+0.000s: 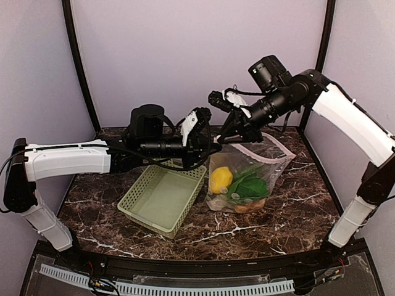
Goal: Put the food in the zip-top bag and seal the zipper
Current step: Pick up the zipper from the zipper food storage bag, then zip the zipper on the zipper food storage bag.
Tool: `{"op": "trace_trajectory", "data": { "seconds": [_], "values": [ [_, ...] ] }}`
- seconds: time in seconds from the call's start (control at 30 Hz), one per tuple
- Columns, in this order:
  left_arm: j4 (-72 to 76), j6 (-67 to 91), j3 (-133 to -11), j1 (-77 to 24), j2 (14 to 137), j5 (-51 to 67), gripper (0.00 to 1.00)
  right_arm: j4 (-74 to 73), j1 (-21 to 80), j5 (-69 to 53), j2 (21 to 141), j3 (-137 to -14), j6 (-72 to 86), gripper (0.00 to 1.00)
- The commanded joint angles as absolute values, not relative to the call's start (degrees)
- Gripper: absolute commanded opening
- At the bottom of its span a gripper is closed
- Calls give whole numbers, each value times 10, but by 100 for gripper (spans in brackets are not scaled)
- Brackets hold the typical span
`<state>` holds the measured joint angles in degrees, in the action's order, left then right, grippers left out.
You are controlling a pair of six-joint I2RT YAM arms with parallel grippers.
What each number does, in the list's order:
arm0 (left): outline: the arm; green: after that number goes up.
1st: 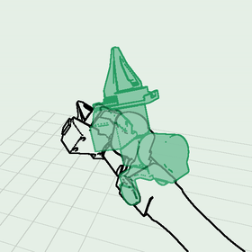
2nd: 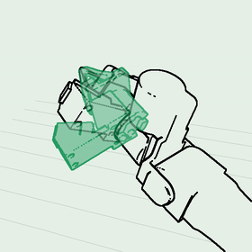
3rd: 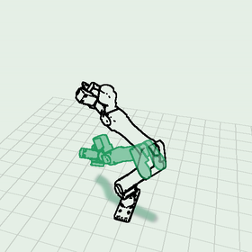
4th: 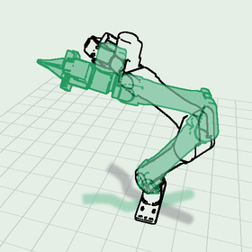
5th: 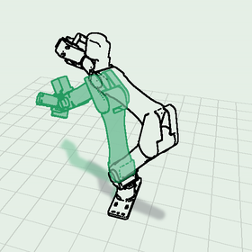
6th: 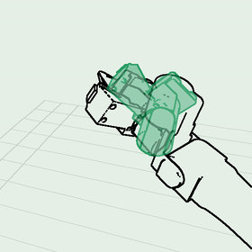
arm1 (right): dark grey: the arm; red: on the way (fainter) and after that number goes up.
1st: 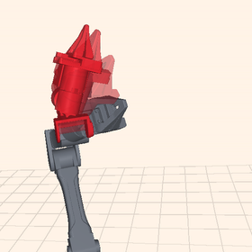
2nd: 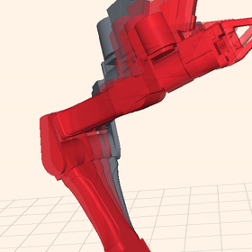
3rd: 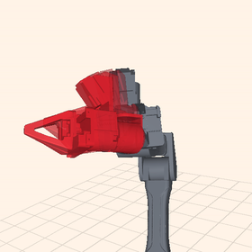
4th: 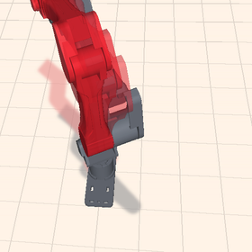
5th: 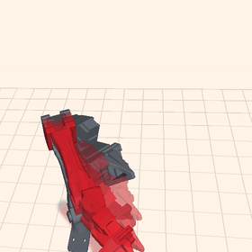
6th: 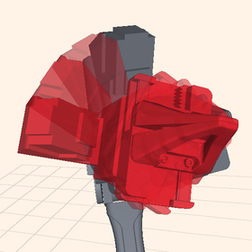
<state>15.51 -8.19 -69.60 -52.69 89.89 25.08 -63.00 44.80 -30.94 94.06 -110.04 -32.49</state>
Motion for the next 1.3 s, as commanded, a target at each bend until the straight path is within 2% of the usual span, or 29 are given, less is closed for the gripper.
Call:
{"op": "trace_trajectory", "data": {
  "seconds": [0.0,0.17,0.3,0.73,1.27],
  "values": [
    [155,-85,-699,-528,879,252,1,-640,454,-290,955,-1108,-332,14],
    [145,-85,-700,-529,879,247,1,-644,454,-280,951,-1105,-339,3],
    [140,-83,-695,-529,878,238,1,-646,453,-252,935,-1100,-350,1],
    [242,-50,-618,-527,850,114,1,-678,391,-230,879,-1045,-361,0],
    [247,-57,-583,-523,826,67,1,-699,269,-214,778,-949,-417,1]
  ]
}}
